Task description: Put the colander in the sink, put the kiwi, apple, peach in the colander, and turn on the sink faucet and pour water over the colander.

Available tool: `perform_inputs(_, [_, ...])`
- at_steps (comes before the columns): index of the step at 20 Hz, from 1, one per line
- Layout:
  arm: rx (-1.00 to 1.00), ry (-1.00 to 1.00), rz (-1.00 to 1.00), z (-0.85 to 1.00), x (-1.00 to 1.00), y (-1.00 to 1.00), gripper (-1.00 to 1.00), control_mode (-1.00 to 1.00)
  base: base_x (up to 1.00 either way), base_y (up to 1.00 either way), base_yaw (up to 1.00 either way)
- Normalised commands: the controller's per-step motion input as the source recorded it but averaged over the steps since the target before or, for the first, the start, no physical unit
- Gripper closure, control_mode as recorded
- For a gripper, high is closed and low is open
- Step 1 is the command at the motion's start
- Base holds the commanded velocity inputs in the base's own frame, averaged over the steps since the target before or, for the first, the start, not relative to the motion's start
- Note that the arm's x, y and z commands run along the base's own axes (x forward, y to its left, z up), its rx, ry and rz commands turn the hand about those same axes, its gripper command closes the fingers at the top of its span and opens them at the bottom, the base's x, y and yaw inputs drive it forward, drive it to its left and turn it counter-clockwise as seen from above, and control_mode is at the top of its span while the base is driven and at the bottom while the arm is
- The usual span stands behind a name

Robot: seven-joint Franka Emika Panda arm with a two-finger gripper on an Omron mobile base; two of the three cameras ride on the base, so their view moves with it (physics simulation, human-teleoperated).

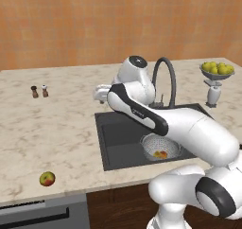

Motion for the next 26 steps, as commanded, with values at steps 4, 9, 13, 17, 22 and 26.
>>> perform_inputs(4, [-0.02,0.18,0.2,-0.02,-0.78,0.54,-1.0,-1.0,0.0,0.0,0.0])
perform_inputs(9, [0.0,0.14,0.19,-0.08,-0.76,0.68,-1.0,-1.0,0.0,0.0,0.0])
perform_inputs(13, [-0.06,0.08,0.15,-0.22,-0.74,0.69,-1.0,-1.0,0.0,0.0,0.0])
perform_inputs(17, [-0.15,0.0,0.12,-0.47,-0.49,0.6,-1.0,-1.0,0.0,0.0,0.0])
perform_inputs(22, [-0.17,0.0,0.11,-0.59,-0.13,0.55,-1.0,-1.0,0.0,0.0,0.0])
perform_inputs(26, [-0.1,0.0,0.11,-0.41,-0.01,0.42,-1.0,-1.0,0.0,0.0,0.0])
